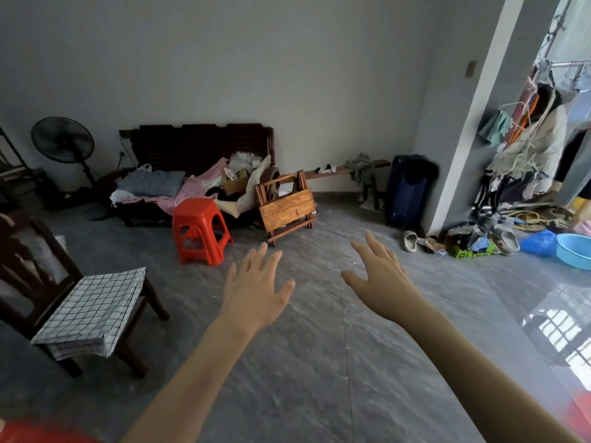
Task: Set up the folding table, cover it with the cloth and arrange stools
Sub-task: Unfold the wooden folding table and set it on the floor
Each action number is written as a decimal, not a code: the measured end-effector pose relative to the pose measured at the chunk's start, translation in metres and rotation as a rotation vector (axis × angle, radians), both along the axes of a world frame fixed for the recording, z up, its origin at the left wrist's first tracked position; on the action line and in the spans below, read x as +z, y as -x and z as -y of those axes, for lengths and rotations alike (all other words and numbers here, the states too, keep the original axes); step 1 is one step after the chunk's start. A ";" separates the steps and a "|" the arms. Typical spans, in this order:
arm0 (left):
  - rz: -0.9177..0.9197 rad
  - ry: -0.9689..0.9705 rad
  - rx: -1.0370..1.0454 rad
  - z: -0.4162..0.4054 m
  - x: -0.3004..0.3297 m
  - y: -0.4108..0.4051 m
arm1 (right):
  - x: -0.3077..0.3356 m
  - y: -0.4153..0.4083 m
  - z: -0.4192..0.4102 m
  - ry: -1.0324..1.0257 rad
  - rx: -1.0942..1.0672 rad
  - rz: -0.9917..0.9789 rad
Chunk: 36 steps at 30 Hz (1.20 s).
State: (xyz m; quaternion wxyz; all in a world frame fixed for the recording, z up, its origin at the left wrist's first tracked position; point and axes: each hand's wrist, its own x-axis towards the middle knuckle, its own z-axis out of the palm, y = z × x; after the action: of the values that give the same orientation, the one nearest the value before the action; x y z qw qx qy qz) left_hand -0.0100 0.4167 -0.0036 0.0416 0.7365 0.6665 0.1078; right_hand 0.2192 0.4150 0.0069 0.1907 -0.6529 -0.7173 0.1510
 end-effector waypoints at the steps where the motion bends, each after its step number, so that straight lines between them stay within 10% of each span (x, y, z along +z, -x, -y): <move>1: -0.002 -0.012 0.007 -0.018 0.003 -0.001 | 0.002 -0.003 -0.019 -0.001 0.008 -0.008; 36: -0.014 -0.008 -0.050 -0.617 -0.034 0.069 | -0.021 0.064 -0.595 0.138 0.000 -0.082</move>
State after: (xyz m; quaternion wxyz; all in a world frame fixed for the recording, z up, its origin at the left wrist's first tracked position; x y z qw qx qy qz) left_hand -0.0792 1.0340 -0.0378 0.0368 0.7537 0.6479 0.1042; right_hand 0.1552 1.0101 -0.0144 0.1743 -0.6577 -0.6969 0.2267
